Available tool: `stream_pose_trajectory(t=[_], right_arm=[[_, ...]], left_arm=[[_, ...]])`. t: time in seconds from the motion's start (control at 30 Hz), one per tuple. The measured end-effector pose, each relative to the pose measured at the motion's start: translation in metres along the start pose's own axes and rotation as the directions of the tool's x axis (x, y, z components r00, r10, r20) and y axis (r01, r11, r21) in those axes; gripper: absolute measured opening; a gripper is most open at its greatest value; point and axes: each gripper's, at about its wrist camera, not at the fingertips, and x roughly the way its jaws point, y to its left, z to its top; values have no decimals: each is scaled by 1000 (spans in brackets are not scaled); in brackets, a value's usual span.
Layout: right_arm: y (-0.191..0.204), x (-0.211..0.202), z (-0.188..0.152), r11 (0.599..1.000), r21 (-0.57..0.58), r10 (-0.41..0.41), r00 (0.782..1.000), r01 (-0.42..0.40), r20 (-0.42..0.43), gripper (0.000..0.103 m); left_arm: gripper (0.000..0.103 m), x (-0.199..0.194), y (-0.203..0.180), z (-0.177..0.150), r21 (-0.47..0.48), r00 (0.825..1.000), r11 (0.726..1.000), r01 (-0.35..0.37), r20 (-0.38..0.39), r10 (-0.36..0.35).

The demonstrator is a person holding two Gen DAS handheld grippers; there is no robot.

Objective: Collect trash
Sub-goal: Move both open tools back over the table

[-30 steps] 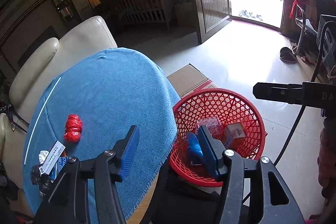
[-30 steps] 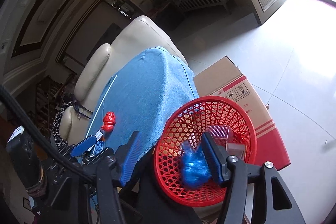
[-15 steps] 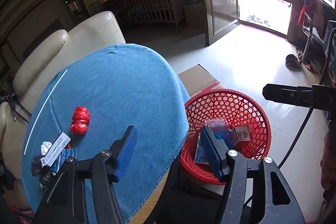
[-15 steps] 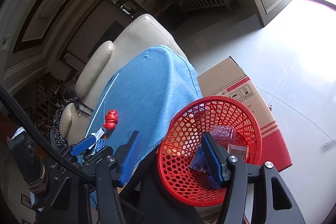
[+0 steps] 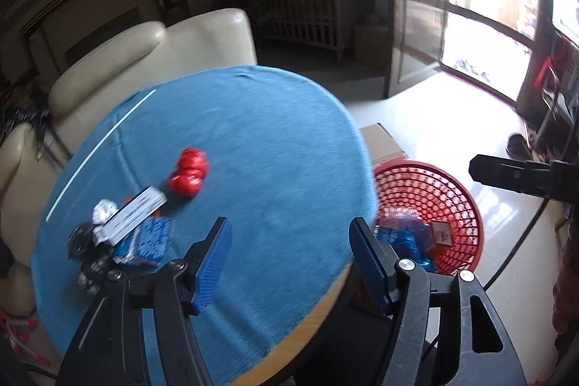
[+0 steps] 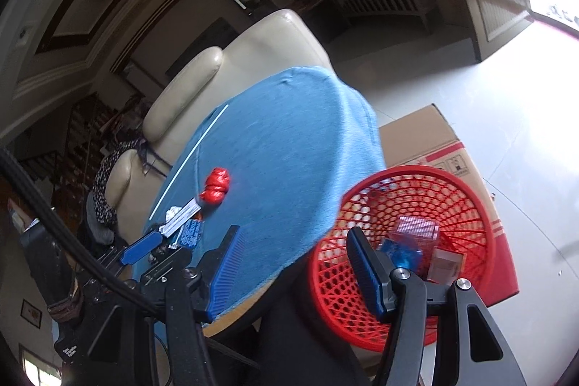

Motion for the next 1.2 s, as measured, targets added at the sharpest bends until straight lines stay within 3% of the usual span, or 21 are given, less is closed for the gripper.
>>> stream_pose_trajectory(t=[0.33, 0.5, 0.7, 0.8, 0.9, 1.07, 1.2], right_arm=[[72, 32, -3, 992, -124, 32, 998, -38, -53, 63], [112, 55, 0, 978, -200, 44, 996, -60, -82, 63], [159, 101, -10, 946, -308, 49, 983, -102, -177, 63], [175, 130, -21, 935, -329, 54, 968, -135, -243, 63], [190, 162, -30, 920, -346, 70, 946, -183, -317, 63], [207, 211, -39, 924, -306, 84, 900, -231, -428, 65], [229, 241, -55, 897, -367, 46, 880, -244, -474, 66]], left_arm=[[68, -10, 104, -34, -217, 995, 971, -96, -20, 94], [68, -15, 168, -57, -340, 988, 927, -156, -43, 150], [69, -19, 240, -95, -473, 971, 848, -237, -99, 216], [69, -19, 268, -113, -522, 963, 809, -270, -135, 234], [69, -20, 283, -123, -546, 959, 789, -283, -147, 242], [69, -18, 298, -130, -538, 948, 781, -316, -154, 278], [69, -12, 304, -132, -545, 952, 781, -305, -160, 261]])
